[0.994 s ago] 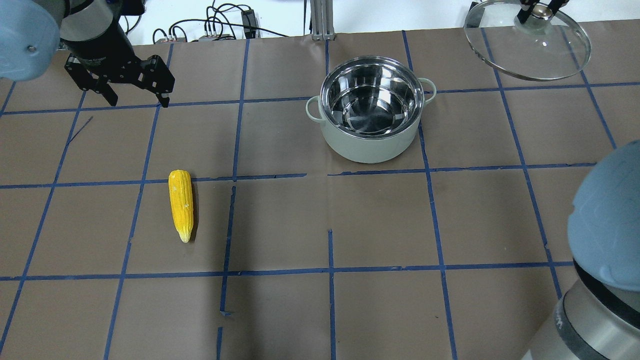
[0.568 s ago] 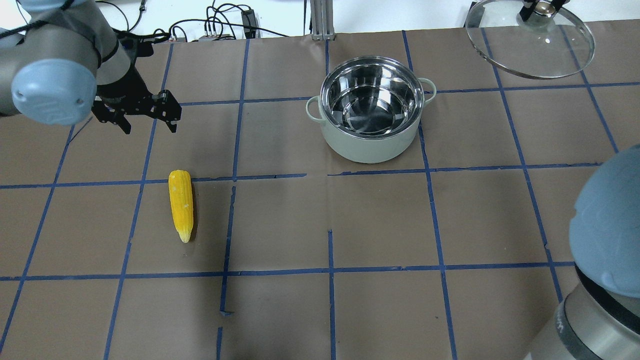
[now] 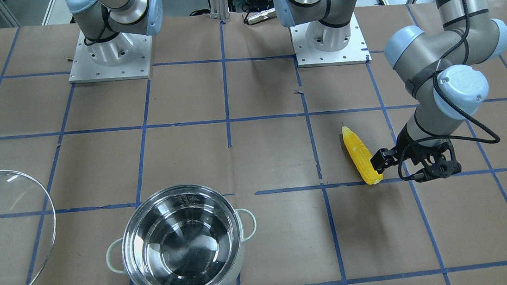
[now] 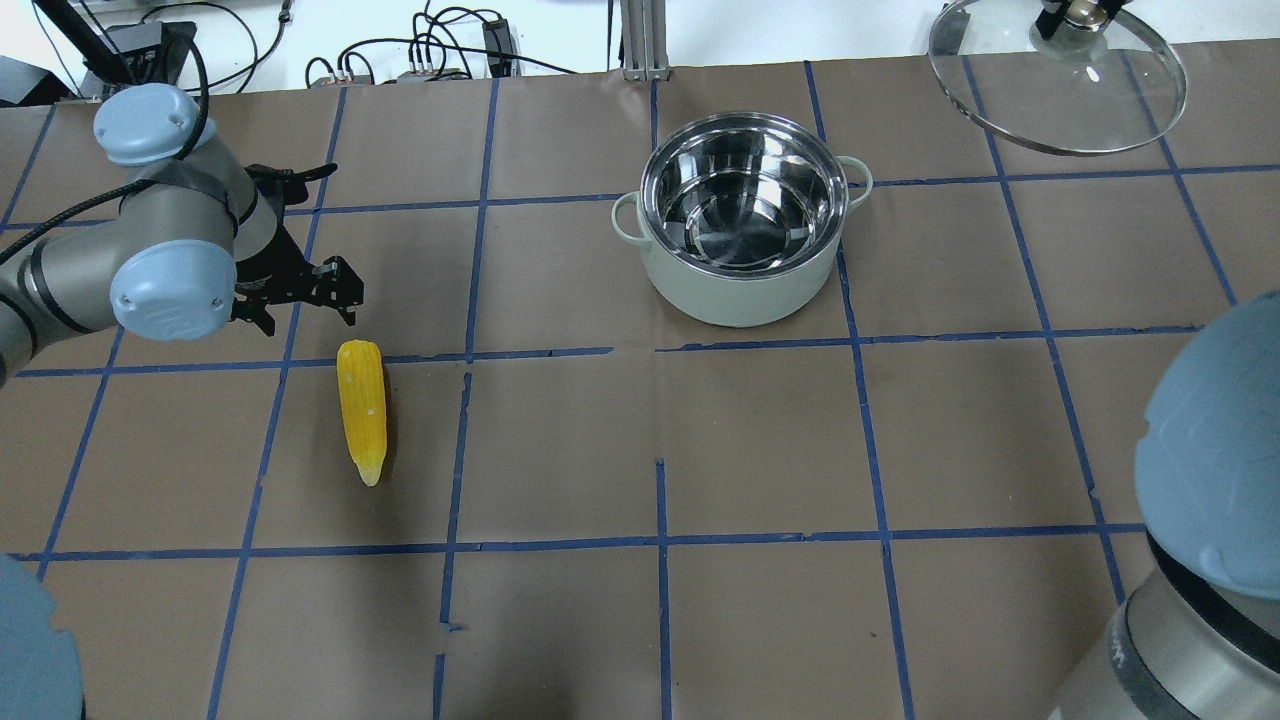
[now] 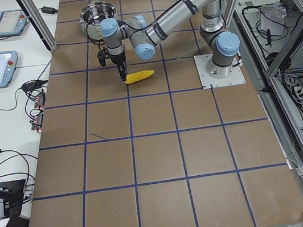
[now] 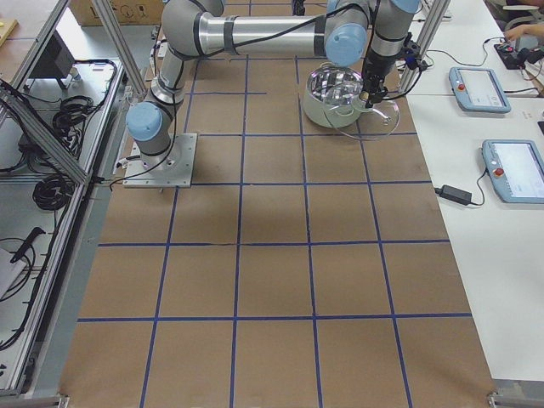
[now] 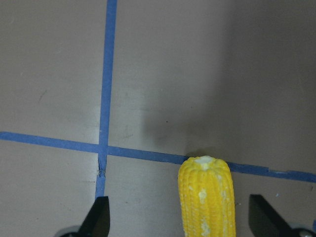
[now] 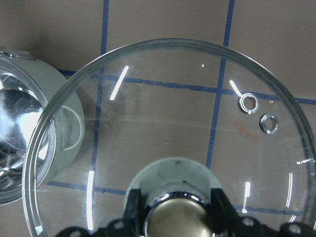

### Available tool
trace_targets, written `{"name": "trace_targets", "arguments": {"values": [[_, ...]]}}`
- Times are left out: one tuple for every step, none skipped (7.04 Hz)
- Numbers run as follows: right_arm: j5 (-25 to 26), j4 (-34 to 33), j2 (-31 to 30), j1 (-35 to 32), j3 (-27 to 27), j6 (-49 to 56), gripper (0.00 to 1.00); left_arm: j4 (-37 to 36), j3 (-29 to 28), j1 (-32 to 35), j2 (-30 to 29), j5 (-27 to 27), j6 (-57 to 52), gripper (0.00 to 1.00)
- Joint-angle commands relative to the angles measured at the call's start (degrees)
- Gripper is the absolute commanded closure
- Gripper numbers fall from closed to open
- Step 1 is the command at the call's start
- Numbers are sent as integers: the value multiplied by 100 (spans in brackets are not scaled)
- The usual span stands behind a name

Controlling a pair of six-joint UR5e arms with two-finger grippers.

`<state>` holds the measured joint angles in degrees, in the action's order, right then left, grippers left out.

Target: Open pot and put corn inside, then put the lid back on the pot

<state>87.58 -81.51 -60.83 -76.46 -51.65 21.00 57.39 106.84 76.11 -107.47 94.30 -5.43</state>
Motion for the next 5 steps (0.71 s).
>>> {"name": "trace_targets", "arguments": {"values": [[-4, 4, 1, -1, 5, -8, 90, -88, 388, 36, 111, 27, 147, 0], [-4, 4, 1, -1, -3, -8, 90, -97, 495, 36, 104, 10, 374, 0], [-13, 4, 1, -1, -3, -17, 90, -97, 513, 53, 43, 10, 550, 0], [-13, 4, 1, -1, -3, -17, 90, -97, 548, 53, -10, 10, 700, 0], [-30, 4, 1, -1, -3, -17, 90, -97, 566, 53, -45, 10, 841, 0]]}}
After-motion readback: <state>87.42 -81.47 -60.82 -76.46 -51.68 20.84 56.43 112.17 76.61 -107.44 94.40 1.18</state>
